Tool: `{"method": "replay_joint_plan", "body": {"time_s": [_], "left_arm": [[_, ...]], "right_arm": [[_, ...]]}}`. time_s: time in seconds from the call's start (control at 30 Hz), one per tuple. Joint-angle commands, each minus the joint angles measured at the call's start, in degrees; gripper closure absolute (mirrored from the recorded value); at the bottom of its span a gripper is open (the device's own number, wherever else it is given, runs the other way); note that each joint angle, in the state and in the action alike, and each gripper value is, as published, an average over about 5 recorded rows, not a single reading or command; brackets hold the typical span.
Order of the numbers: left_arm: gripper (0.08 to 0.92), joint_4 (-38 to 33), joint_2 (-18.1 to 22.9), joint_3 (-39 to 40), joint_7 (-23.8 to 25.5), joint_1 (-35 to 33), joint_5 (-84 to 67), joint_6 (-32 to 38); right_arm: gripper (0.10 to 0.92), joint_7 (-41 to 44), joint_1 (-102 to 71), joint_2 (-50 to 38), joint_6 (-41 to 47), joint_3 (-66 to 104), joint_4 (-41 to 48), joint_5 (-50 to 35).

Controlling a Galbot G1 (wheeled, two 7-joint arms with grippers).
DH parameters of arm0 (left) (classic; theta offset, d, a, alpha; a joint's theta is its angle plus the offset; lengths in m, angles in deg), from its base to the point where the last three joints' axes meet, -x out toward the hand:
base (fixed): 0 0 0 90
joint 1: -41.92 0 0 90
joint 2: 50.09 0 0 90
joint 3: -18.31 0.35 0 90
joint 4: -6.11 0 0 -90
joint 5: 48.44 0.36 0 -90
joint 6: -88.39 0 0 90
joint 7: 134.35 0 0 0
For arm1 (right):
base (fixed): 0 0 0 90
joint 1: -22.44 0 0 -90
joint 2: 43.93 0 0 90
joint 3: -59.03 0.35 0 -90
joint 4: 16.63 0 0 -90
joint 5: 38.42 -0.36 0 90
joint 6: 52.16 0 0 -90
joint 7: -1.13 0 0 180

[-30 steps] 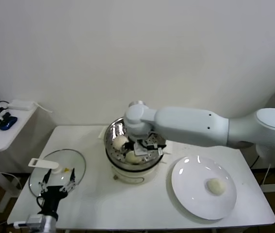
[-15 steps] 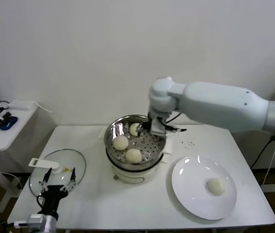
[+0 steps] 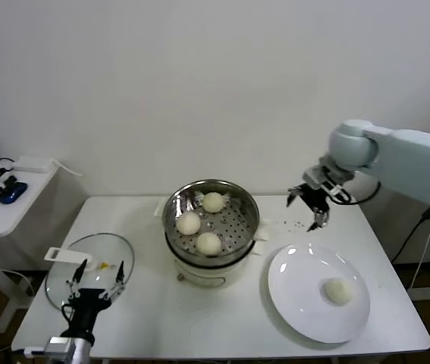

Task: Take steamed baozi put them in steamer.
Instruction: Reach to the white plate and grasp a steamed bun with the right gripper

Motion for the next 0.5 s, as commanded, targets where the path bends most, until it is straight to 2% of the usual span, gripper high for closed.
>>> {"method": "replay_joint_plan", "body": {"time_s": [0.03, 0.27, 0.5], "left_arm": [[0.177, -0.4, 0.2, 0.3, 0.5, -0.2, 0.6, 0.3], [0.177, -0.5, 0.8, 0.2, 1.2, -0.3, 1.4, -0.4], [0.177, -0.3, 1.0, -0.1, 1.1, -0.2, 1.3, -0.3]], "right_arm": [[0.203, 0.0, -13.4, -13.0, 6.0, 3.8, 2.1, 1.2], [0.203, -0.2, -27.3, -14.0, 5.9, 14.9, 4.3, 8.0], [0.203, -1.0, -32.0, -12.3, 5.9, 17.6, 5.5, 9.6]]}}
